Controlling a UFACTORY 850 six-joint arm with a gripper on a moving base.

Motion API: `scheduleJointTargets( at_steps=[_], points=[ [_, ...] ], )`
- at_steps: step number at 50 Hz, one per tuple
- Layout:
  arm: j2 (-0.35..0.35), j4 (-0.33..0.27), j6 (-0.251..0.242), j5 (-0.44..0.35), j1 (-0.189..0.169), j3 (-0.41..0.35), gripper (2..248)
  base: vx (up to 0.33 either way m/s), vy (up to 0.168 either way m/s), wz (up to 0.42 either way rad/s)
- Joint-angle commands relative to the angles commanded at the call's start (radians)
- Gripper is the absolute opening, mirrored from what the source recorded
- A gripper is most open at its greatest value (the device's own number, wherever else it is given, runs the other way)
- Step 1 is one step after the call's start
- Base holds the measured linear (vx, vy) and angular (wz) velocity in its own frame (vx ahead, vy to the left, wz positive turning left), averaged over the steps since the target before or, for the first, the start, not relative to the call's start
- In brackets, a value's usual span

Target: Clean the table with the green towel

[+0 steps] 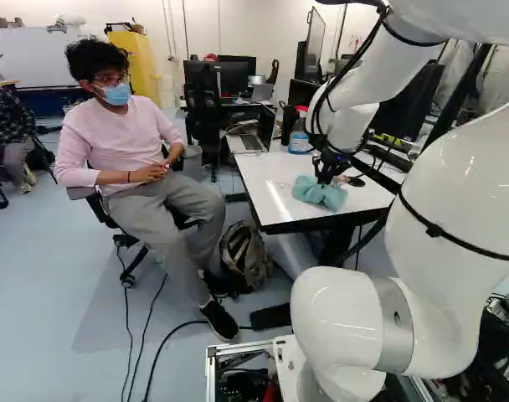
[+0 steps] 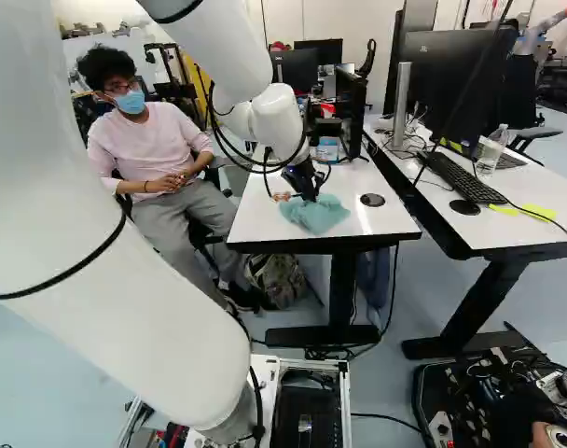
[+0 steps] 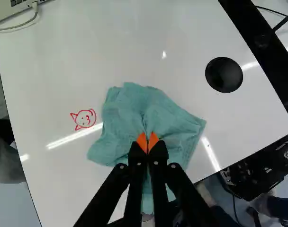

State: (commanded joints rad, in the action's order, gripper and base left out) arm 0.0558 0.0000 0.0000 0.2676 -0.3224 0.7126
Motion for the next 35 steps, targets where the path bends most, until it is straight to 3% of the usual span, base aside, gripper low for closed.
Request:
scheduleJointTargets(
  at_steps=[20,35],
  points=[
    [-0.035,0.0,0.0,-0.005,-0.001,0.035,24,0.0,0.0,0.0],
    [-0.087,0.0,0.0,-0.061,0.025,0.088,24,0.0,0.0,0.0]
  ],
)
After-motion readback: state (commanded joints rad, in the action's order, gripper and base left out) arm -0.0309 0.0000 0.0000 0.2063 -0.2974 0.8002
